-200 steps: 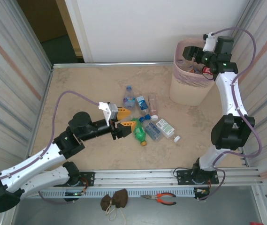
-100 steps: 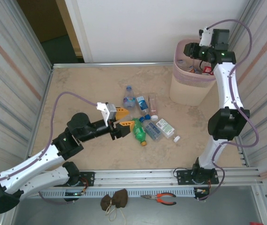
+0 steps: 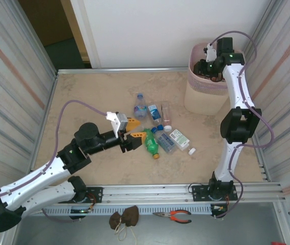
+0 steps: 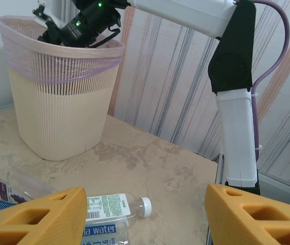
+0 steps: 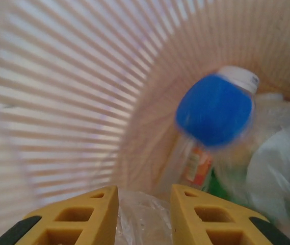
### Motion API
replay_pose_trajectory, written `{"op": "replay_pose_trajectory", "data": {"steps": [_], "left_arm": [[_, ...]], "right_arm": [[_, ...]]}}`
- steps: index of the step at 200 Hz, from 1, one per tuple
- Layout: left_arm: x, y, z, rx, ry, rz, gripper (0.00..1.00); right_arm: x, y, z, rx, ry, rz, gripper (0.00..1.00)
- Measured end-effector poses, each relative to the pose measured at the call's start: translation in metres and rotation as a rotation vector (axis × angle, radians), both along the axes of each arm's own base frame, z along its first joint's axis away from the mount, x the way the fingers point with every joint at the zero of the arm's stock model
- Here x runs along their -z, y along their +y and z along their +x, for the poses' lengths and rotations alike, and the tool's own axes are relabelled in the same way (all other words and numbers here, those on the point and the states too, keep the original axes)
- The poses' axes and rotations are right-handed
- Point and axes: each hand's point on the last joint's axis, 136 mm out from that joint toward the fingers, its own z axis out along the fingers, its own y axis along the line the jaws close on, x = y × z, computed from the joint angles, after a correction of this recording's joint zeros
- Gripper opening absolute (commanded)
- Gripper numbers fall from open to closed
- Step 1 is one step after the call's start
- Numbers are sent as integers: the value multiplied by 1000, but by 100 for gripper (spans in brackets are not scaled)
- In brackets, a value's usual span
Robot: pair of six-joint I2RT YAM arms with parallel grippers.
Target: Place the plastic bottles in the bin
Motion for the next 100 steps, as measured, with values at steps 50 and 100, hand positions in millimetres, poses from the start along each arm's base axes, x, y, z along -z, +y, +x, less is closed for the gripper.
{"op": "replay_pose_trajectory", "data": {"steps": [50,100], "left_arm": [[20,-2,14,-60,51,67,62],[47,2,50,-196,187,165,61]], "right_arm": [[-3,-5,-1,20,5,-20,35],[-52,-14,-15,68,-88,-26,40]]}}
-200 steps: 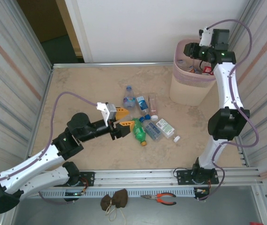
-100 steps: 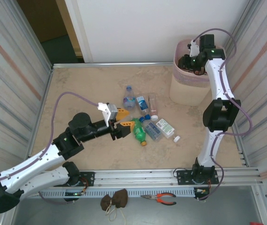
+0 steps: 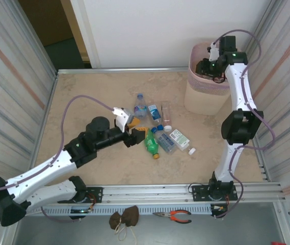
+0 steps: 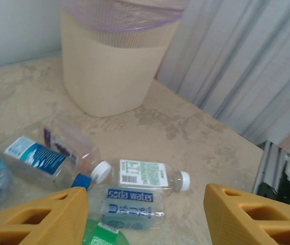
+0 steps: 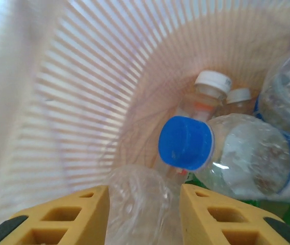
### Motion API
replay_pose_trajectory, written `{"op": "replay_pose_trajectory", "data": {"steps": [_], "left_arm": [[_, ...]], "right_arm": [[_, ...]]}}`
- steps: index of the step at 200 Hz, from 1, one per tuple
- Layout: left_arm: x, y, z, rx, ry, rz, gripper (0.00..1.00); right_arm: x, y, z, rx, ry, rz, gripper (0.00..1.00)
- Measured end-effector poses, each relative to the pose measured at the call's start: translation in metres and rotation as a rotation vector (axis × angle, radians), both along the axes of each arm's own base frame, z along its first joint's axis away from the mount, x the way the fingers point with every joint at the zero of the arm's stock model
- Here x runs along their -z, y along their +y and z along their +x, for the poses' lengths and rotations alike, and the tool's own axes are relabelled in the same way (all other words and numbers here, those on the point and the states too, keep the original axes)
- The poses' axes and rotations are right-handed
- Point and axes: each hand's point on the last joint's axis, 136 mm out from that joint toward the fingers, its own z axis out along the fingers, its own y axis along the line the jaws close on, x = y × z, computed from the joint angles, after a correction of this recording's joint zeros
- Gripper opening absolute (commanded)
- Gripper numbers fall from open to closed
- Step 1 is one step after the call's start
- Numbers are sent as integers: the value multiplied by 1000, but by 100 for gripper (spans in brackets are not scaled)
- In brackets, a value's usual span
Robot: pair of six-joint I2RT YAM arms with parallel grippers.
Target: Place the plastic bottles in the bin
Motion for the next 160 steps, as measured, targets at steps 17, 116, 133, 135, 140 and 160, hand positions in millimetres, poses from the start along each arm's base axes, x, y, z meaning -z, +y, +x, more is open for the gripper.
{"op": "replay_pose_trajectory", "data": {"steps": [17,116,133,135,140,160], "left_arm": [[15,8,18,-75,83,24,58],[103,30,64,-384,540,156,58],[113,27,67,-413,598,174,59],[115,26,67,-416,605,176,59],[118,25,67,-423,621,185,59],[131,16,61,-438,675,217,60]], "right_arm": [[-30,-2,-14,9,-63,-4,41],[-83,-10,-95,57,-212,-29,41],[-77,-12,-106,63,-203,-33,41],[-77,-12,-107,65,-203,-33,41],[-76,-14,-110,69,-204,-35,41],[-77,-14,-122,72,-215,-35,41]]}}
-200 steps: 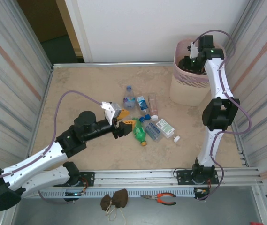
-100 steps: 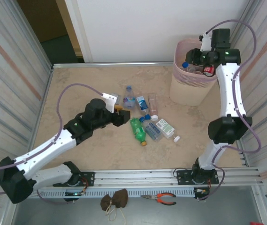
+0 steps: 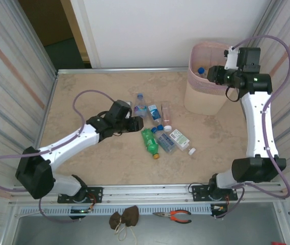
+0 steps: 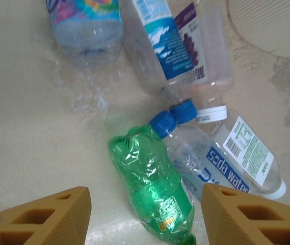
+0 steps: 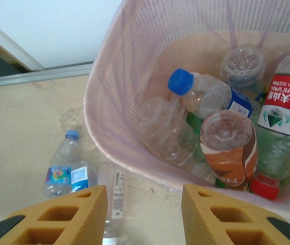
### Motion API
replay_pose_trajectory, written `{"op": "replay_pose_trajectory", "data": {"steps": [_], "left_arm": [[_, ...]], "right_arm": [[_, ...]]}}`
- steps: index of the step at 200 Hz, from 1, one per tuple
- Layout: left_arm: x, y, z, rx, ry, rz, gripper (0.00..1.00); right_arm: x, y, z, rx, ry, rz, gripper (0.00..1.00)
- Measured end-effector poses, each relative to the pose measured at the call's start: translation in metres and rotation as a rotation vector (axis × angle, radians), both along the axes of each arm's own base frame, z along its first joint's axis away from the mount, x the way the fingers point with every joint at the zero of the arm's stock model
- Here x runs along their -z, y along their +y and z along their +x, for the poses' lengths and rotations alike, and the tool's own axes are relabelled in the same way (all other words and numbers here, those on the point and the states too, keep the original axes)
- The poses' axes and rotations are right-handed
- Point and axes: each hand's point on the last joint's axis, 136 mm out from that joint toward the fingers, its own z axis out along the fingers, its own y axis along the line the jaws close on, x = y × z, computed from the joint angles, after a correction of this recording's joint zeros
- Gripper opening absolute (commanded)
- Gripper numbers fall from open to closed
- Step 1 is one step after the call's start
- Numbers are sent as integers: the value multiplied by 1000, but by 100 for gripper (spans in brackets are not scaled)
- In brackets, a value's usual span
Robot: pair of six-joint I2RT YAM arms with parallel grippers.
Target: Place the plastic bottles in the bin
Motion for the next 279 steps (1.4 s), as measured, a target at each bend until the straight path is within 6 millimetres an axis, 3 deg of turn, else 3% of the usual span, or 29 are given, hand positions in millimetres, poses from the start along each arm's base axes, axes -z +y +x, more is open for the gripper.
{"op": "replay_pose_trajectory", "data": {"steps": [50,95,124,209,279], "left_arm": [[31,-30,-33,-12,138,39,60],[48,-45,-63,-47,222,56,60],[60,-56,-78,-63,267,58,60],[105,-74,-97,-123,387,85,57],[126,-85,-106,-136,435,97,44]], "right_arm": [[0,-11,-27,33,-47,2,41],[-1,-14,-37,40,-79,4,41],[-12,-10,-43,25,-122,7,41],[-28,15,-58,-48,-177,-10,45],[-42,24,-75,-75,-237,-77,47]]}}
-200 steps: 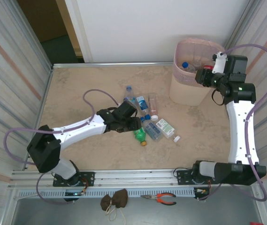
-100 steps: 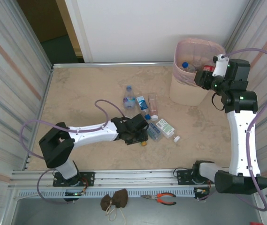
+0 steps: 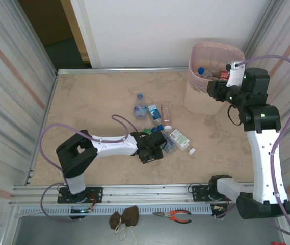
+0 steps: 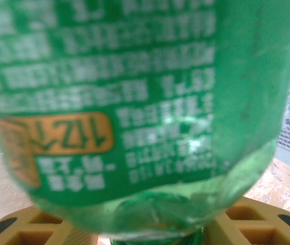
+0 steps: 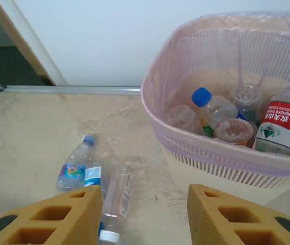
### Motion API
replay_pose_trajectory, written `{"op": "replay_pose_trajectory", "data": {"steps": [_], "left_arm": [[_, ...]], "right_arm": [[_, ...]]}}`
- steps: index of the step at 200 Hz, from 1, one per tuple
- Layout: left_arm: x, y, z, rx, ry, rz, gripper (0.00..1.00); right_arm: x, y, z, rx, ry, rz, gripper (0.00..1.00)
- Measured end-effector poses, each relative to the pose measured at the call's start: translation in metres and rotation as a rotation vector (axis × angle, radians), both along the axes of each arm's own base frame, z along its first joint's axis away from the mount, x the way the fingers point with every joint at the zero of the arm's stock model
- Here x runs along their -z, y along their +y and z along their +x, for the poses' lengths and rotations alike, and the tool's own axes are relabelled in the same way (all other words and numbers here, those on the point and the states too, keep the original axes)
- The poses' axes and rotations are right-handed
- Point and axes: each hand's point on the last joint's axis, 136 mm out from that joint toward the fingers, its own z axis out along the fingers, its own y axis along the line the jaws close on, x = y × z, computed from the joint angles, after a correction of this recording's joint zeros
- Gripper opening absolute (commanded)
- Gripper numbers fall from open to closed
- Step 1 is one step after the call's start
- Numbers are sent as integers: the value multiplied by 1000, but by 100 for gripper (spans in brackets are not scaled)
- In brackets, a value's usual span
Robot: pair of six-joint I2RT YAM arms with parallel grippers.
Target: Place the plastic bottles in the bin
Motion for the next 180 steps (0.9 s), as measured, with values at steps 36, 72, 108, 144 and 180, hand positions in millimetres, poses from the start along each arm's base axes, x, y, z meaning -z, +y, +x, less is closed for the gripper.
{"op": "replay_pose_trajectory", "data": {"steps": [36,72,108,144,180], "left_arm": [[-1,-2,0,-3,-1,-6,38],[-2,-3,1,-3,-3,-9,30],[-3,-2,2,-6,-11,-3,25],[-15,2,5,-14,-40,-6,22],[-43,9,9,-15,-112,-46,22]], "right_arm": [[-1,3,-1,-5,-4,-4,46],[-1,3,-2,-6,-4,-4,47],[-2,3,-2,-6,-7,-5,47],[-4,3,-4,-9,-13,-2,46],[-4,6,-5,-28,-11,16,47]]}}
